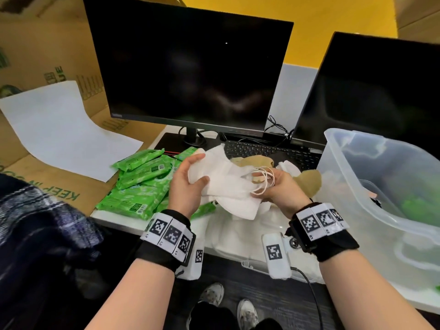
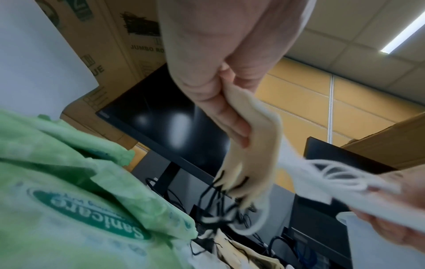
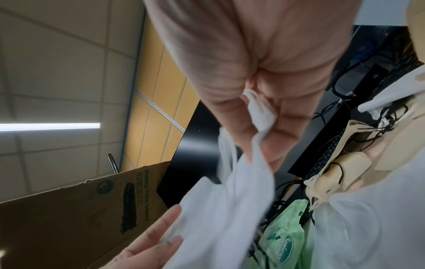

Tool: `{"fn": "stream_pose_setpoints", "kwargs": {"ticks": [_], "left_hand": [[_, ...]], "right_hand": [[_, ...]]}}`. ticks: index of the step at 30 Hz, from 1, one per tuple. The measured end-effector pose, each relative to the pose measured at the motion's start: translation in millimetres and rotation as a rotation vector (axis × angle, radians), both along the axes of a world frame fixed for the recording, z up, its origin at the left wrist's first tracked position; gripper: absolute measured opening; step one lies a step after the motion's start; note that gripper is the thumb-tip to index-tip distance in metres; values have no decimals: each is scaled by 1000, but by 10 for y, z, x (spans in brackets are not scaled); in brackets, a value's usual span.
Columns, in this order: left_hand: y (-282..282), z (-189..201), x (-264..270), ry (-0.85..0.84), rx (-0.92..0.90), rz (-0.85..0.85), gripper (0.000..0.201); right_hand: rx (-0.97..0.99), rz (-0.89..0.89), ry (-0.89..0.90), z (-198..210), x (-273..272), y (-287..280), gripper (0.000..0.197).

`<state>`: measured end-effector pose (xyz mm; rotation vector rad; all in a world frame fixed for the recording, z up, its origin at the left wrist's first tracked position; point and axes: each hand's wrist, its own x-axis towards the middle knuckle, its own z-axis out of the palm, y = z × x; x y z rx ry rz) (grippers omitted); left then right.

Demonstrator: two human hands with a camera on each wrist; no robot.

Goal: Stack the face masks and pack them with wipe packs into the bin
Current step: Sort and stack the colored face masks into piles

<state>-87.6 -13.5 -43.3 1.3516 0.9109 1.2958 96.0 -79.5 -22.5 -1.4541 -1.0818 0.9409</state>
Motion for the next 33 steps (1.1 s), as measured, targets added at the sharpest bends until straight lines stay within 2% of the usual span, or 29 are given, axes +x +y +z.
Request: {"fn": "stream_pose_setpoints", "kwargs": {"ticks": [5, 8, 10, 13, 16, 18, 21, 24, 26, 28, 30, 33], "left_hand": [[86, -12, -99, 143, -52, 134, 32], [134, -24, -170, 193, -99, 244, 31], [134, -18, -174, 193, -135, 247, 29], [63, 37, -94, 111, -175, 170, 14], [-26, 108, 15, -31, -228, 36, 22], [-77, 143, 64, -61, -214, -36, 21], [-105, 157, 74, 11, -167, -7, 28], [-83, 129, 22, 92, -127, -32, 33], [-90, 122, -10, 137, -97, -73, 34], [-87, 115, -24, 183, -58, -98, 33], [-98, 119, -31, 217, -16, -129, 31], [-117, 119, -45, 250, 29, -198, 28]], "right_hand": [[-15, -220, -52, -20, 52, 34, 37], [72, -357, -72, 10, 55, 53, 32], [151, -390, -91, 51, 25, 64, 36], [245, -337, -59, 127, -84, 68, 37], [306, -198, 7, 131, -240, 74, 43], [251, -111, 17, 89, -333, 76, 43], [81, -52, 21, -14, -389, 84, 39], [-25, -265, -262, -57, -316, 86, 57], [22, -390, -385, 2, -300, 51, 65], [118, -412, -416, 39, -313, 23, 67], [164, -334, -392, 47, -337, -2, 61], [158, -119, -309, -24, -358, -11, 43]]}}
